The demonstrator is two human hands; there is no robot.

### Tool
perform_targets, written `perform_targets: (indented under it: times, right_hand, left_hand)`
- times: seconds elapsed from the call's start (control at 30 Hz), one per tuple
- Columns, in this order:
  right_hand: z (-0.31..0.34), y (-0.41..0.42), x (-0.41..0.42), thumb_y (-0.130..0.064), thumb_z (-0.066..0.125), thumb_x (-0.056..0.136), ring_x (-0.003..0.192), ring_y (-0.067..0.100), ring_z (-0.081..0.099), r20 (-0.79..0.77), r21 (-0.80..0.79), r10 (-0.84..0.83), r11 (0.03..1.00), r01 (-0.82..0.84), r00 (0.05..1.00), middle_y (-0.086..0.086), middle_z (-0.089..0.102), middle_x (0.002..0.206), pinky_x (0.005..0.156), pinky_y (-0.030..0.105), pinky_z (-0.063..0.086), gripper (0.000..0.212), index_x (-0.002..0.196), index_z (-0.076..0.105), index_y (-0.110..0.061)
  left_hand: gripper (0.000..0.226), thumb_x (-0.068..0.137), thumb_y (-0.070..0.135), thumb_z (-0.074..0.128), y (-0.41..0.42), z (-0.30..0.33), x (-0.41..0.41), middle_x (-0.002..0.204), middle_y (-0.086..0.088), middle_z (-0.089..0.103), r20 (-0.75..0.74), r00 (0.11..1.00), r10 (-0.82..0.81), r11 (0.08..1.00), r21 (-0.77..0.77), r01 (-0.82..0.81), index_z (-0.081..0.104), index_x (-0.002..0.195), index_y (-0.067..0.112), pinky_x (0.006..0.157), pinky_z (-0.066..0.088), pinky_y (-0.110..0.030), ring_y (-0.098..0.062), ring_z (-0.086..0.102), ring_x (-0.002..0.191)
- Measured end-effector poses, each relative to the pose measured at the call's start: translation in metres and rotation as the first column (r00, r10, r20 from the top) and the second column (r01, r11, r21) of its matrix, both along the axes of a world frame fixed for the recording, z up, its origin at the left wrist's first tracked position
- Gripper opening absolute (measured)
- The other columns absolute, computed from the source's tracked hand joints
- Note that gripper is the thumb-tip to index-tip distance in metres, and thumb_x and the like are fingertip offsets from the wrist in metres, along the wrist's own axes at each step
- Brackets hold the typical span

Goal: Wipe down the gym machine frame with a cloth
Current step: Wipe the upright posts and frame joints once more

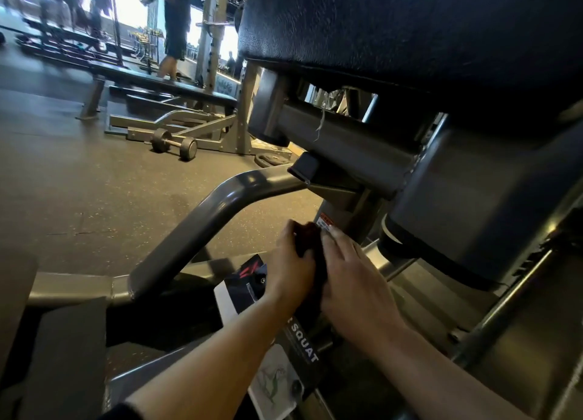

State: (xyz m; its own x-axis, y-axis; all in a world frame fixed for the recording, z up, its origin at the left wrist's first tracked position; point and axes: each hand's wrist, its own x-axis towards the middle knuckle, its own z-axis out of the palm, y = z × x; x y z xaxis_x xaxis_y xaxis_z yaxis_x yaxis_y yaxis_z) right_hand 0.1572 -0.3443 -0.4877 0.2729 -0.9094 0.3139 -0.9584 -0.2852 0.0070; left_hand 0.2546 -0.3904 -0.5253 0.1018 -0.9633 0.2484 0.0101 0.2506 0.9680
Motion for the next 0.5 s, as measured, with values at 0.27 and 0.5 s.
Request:
perform_targets:
  times: [0.27, 0.5]
  right_hand:
    - [0.044, 0.029, 0.009, -0.017, 0.044, 0.087, 0.106, 0.032, 0.061, -0.077, -0.656, 0.114, 0.742, -0.137, 0.99, 0.019, 0.065, 0.114, 0.088, 0.043, 0.049, 0.035, 0.109, 0.067, -0.001]
    - [0.081, 0.057, -0.024, -0.025, 0.053, 0.083, 0.102, 0.029, 0.049, -0.314, -0.735, -0.188, 0.668, -0.113, 0.931, 0.017, 0.069, 0.101, 0.091, 0.042, 0.035, 0.025, 0.086, 0.069, -0.006]
  left_hand:
    - [0.038, 0.083, 0.001, 0.064, 0.018, 0.075, 0.018, 0.118, 0.001, 0.057, -0.213, 0.969, 0.125, 0.85, -0.48, -0.216, 0.058, 0.115, 0.021, 0.098, 0.045, -0.02, -0.005, 0.053, 0.11]
    - [0.034, 0.081, -0.002, 0.061, 0.013, 0.132, -0.006, 0.11, -0.004, 0.055, 0.131, 0.989, 0.073, 0.718, -0.695, 0.039, 0.062, 0.114, 0.006, 0.085, 0.039, -0.013, -0.01, 0.051, 0.101]
